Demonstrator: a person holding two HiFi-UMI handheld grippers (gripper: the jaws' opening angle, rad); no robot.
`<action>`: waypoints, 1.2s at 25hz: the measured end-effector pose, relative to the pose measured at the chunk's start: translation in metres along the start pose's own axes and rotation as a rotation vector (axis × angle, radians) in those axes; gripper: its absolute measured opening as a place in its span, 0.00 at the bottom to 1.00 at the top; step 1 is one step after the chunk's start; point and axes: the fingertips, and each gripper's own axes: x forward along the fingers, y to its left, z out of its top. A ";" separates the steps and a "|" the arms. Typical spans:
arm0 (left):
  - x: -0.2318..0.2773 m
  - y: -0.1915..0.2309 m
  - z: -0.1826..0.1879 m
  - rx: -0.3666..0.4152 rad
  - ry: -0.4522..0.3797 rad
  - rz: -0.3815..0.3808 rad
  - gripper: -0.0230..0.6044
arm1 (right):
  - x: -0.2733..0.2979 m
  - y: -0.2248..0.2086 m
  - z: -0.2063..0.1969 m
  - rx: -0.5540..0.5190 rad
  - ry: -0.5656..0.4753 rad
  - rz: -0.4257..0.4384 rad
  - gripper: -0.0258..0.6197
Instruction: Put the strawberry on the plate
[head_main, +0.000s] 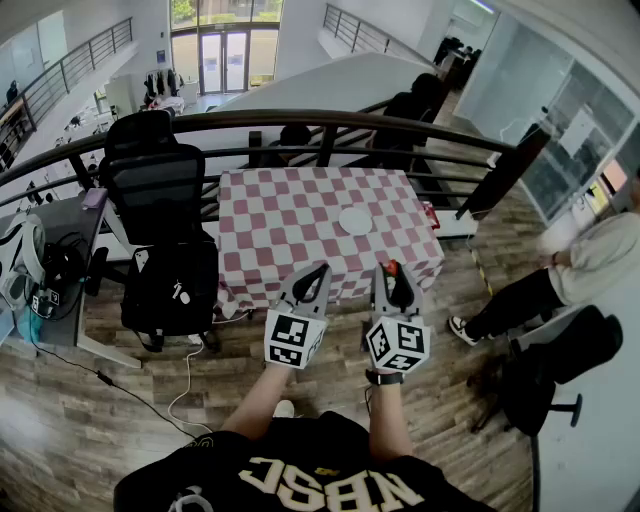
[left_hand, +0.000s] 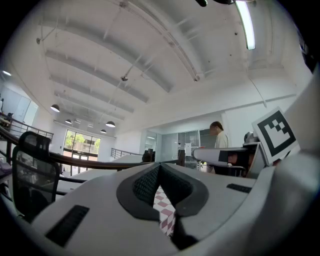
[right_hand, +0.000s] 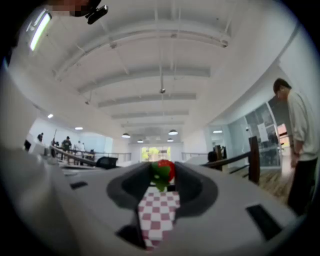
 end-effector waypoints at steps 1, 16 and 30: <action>-0.001 -0.001 -0.002 -0.013 -0.001 -0.003 0.06 | -0.002 0.000 -0.001 -0.004 0.001 -0.005 0.28; 0.048 -0.035 -0.054 -0.150 0.135 0.016 0.06 | -0.032 -0.083 -0.016 -0.055 0.032 -0.087 0.28; 0.167 -0.223 -0.052 0.087 0.114 -0.024 0.06 | -0.053 -0.279 0.011 -0.186 -0.038 -0.090 0.28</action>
